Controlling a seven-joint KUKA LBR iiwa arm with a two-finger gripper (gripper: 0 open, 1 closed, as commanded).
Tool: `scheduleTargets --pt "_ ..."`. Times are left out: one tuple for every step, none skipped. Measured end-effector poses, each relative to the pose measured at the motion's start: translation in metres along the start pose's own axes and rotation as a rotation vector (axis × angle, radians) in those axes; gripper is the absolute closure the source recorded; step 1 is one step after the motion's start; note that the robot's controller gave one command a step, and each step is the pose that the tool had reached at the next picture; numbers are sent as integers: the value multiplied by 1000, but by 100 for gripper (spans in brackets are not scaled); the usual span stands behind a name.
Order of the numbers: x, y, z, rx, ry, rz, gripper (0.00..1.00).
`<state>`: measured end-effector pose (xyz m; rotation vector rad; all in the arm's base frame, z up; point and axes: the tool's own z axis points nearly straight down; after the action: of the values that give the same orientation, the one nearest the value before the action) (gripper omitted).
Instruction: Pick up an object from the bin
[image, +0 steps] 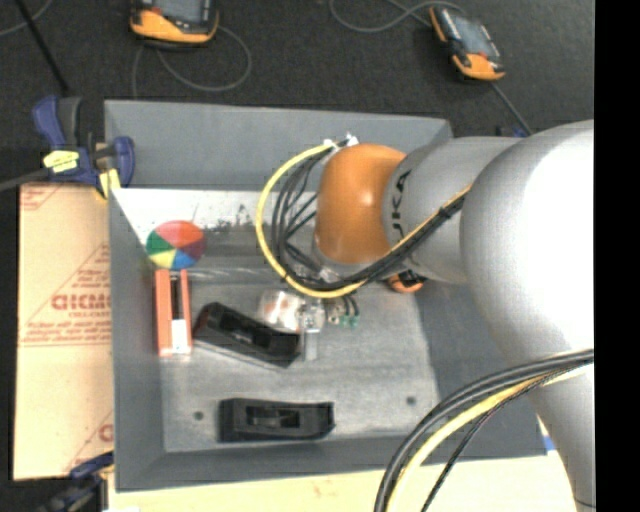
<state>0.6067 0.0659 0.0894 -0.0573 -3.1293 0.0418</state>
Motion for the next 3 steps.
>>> scheduleTargets --pt "0 -2 0 -2 -7 -6 0" --pt "25 14 0 -12 -30 55 0" --pt "14 47 3 -5 -4 4 100"
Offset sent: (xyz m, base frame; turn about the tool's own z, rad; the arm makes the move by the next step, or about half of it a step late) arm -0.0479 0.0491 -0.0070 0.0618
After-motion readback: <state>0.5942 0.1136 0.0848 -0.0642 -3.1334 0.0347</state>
